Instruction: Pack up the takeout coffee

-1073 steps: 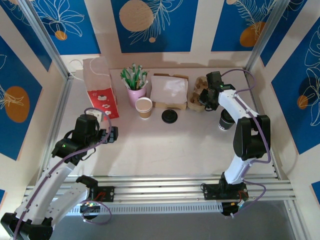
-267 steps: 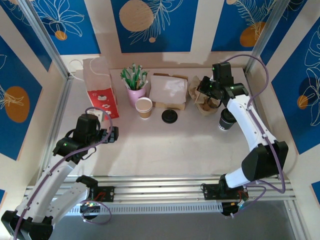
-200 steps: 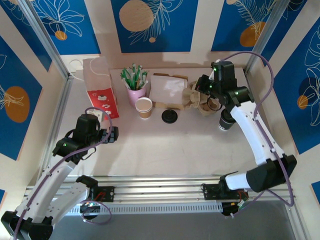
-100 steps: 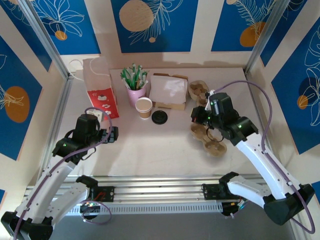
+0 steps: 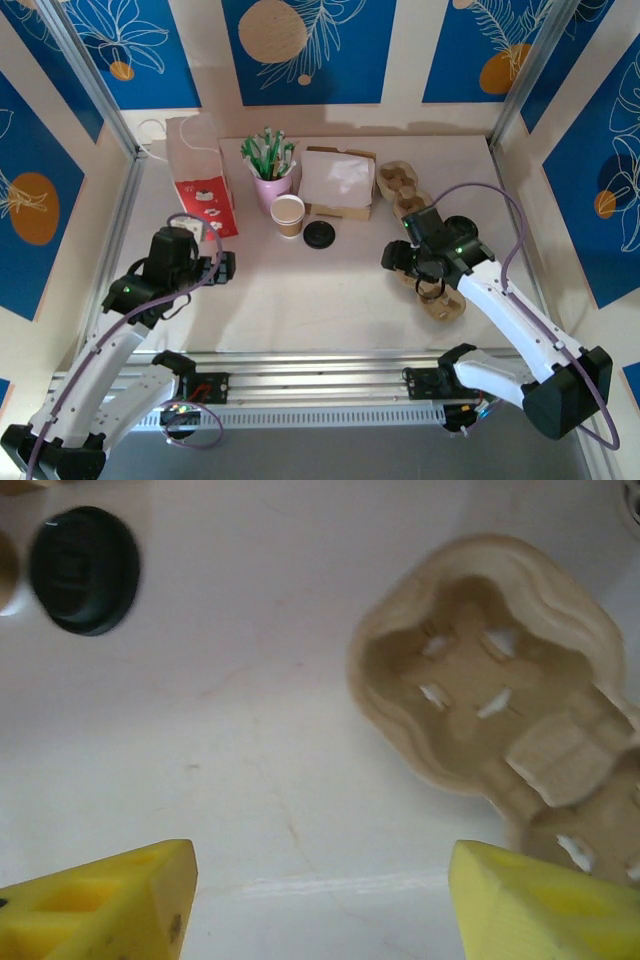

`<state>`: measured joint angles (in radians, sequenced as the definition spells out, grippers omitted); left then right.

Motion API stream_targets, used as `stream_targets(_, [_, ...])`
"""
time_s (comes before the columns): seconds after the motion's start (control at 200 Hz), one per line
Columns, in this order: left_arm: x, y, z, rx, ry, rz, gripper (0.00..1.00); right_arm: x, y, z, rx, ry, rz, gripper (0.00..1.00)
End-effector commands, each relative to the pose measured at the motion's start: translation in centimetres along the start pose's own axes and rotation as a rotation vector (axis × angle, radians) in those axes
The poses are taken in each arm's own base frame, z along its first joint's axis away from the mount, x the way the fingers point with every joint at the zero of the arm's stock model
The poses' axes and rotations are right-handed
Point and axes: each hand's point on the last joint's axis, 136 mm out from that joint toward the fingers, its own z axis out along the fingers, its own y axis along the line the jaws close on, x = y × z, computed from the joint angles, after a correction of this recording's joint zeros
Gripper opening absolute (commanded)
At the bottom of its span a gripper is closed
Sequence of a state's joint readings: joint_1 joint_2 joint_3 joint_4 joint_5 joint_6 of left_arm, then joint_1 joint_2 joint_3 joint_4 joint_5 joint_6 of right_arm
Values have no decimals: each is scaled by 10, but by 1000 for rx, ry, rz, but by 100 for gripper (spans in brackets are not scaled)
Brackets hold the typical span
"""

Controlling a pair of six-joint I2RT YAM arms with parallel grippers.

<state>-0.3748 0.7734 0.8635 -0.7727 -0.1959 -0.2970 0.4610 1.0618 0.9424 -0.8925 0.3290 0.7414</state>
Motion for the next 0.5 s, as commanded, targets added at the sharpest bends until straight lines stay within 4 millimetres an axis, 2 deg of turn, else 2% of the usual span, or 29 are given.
stream_targets(0.0, [-36,11,-32,-47,-112,-85,100,12,-28,3,98,37,113,70])
stream_targets(0.2, [-99,26,-65,-150,-217,-139,100,18,-29,13,104,94,176,75])
stream_targets(0.32, [-138,42,-59,-184,-207,-207,100,16,-22,14,67,78,175,78])
stream_targets(0.425, [-172,66,-52,-232,-206,-279,100,12,-22,6,79,51,146,81])
stream_targets(0.495, [-189,75,-40,-258,-187,-287,100,10,-22,0,94,30,118,82])
